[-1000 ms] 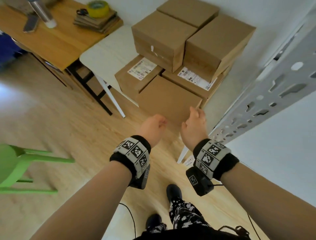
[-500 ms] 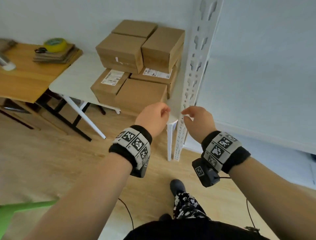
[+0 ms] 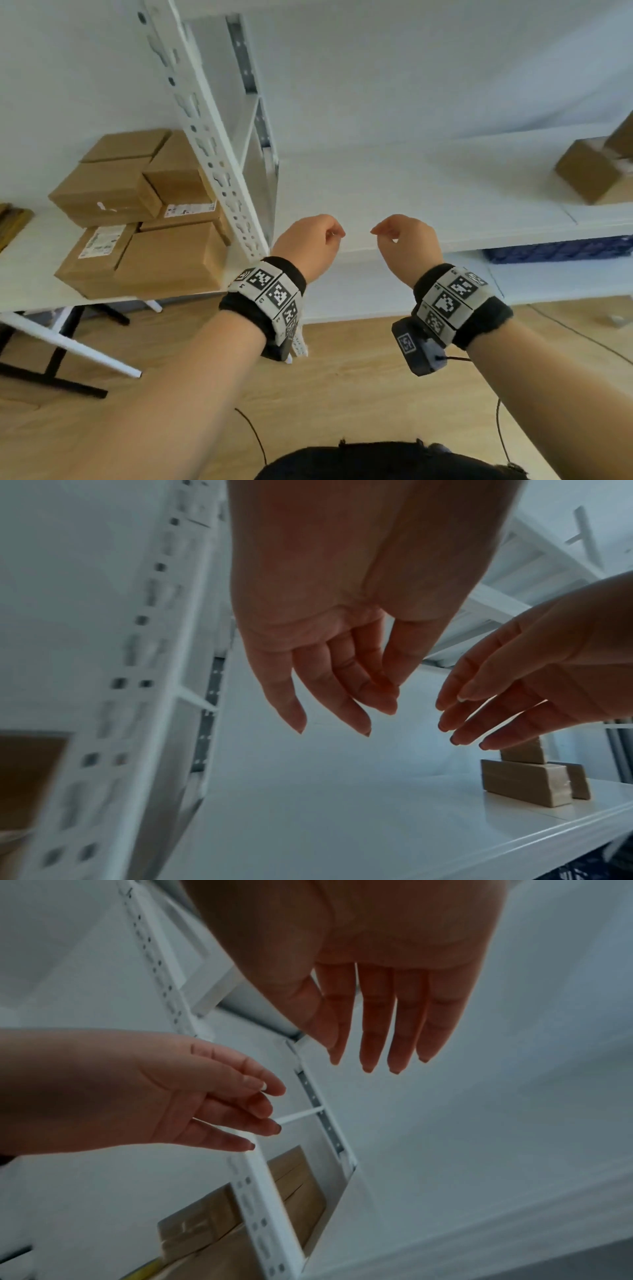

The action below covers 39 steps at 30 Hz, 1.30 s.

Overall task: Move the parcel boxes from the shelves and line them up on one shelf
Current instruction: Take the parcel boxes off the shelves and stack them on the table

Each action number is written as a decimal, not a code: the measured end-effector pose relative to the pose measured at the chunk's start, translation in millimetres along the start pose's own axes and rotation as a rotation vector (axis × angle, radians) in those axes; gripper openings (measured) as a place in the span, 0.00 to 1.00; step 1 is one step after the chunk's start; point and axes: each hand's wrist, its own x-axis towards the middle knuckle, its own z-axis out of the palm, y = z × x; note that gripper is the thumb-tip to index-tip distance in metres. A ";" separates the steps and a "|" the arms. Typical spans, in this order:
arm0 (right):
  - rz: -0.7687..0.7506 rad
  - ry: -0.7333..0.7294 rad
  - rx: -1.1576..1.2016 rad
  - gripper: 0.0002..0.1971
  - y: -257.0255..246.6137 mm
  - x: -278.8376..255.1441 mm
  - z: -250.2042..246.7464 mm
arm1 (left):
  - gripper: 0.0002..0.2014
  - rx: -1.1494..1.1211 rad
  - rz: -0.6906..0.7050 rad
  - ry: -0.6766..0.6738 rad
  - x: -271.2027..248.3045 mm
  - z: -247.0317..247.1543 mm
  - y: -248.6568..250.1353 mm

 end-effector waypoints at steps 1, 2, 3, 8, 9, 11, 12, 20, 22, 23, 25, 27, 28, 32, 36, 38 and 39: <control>0.008 0.019 0.003 0.11 10.3 3.1 -15.1 | 0.11 -0.002 0.024 -0.001 9.4 7.4 14.2; 0.018 0.036 0.000 0.11 21.6 5.6 -31.2 | 0.11 0.000 0.046 -0.005 18.8 15.7 29.4; 0.029 0.052 -0.009 0.11 33.5 8.0 -48.0 | 0.11 0.002 0.063 -0.012 28.0 24.3 45.7; 0.084 0.141 -0.055 0.12 96.6 21.2 -131.1 | 0.11 -0.006 0.138 -0.052 71.5 70.7 129.7; 0.093 0.156 -0.060 0.12 108.0 23.7 -145.3 | 0.11 -0.005 0.151 -0.057 79.2 79.7 144.5; 0.110 0.175 -0.071 0.12 130.0 28.3 -172.3 | 0.11 -0.005 0.176 -0.071 93.4 96.6 172.8; 0.121 0.180 -0.072 0.13 140.3 29.8 -184.3 | 0.11 -0.005 0.186 -0.078 99.7 104.4 185.7; 0.222 0.252 -0.052 0.11 208.3 54.7 -250.7 | 0.11 0.032 0.260 -0.172 150.2 151.8 262.9; 0.239 0.271 -0.049 0.11 218.0 66.1 -260.1 | 0.11 0.049 0.280 -0.195 167.3 158.7 275.0; 0.248 0.279 -0.050 0.11 221.9 72.4 -264.4 | 0.11 0.051 0.288 -0.205 176.4 161.8 280.3; 0.262 0.297 -0.055 0.11 229.3 86.2 -272.5 | 0.11 0.048 0.311 -0.222 195.7 167.6 290.5; 0.271 0.325 -0.070 0.11 237.3 101.5 -280.5 | 0.11 0.040 0.345 -0.231 216.2 172.9 300.3; 0.277 0.341 -0.082 0.10 241.5 108.9 -284.5 | 0.11 0.037 0.362 -0.239 226.9 176.1 304.8; 0.316 0.411 -0.109 0.11 263.1 137.9 -305.3 | 0.10 0.008 0.408 -0.278 269.8 192.4 323.8; 0.370 0.455 -0.154 0.12 292.2 159.4 -326.7 | 0.12 -0.010 0.419 -0.326 298.1 209.5 344.7; 0.392 0.469 -0.170 0.16 309.3 171.3 -338.5 | 0.13 -0.020 0.420 -0.342 308.5 219.1 354.7; 0.404 0.460 -0.183 0.18 315.0 176.4 -342.6 | 0.14 -0.023 0.422 -0.346 311.0 221.8 357.7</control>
